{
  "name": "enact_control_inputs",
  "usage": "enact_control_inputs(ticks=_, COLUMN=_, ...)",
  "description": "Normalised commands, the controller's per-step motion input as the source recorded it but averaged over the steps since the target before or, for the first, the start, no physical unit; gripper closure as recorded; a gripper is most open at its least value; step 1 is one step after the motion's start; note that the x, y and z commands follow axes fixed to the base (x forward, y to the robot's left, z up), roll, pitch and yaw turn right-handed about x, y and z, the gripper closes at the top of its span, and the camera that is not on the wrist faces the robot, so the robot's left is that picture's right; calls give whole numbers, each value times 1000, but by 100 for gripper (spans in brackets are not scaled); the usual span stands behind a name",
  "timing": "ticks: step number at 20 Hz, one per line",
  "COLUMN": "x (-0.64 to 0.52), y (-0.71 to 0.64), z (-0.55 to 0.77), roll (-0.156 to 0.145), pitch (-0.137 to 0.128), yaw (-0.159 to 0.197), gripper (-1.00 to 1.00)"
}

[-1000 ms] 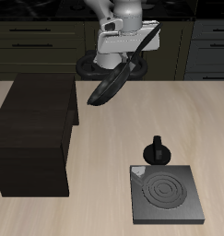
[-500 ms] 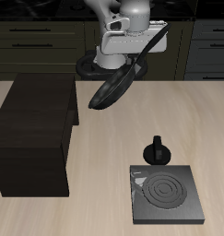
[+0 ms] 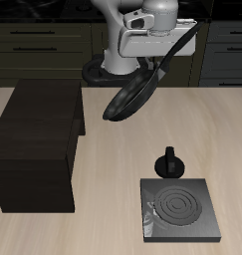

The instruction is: Place the frypan on the flat stove

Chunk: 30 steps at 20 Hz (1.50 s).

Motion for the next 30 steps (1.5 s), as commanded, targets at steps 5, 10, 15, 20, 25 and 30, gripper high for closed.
enact_control_inputs(ticks=5, x=498, y=140, z=141, roll=-50, pitch=7, yaw=3, gripper=100)
enact_control_inputs(ticks=10, x=535, y=85, z=117, roll=-42, pitch=-1, yaw=-8, gripper=100)
enact_control_inputs(ticks=15, x=328, y=69, z=70, roll=-17, pitch=5, yaw=-6, gripper=100)
enact_control_inputs(ticks=20, x=347, y=144, z=58, roll=9, pitch=2, yaw=-12, gripper=100)
enact_control_inputs(ticks=25, x=339, y=170, z=95, roll=-3, pitch=-10, yaw=1, gripper=100)
enact_control_inputs(ticks=30, x=292, y=83, z=79, roll=-14, pitch=2, yaw=-11, gripper=100)
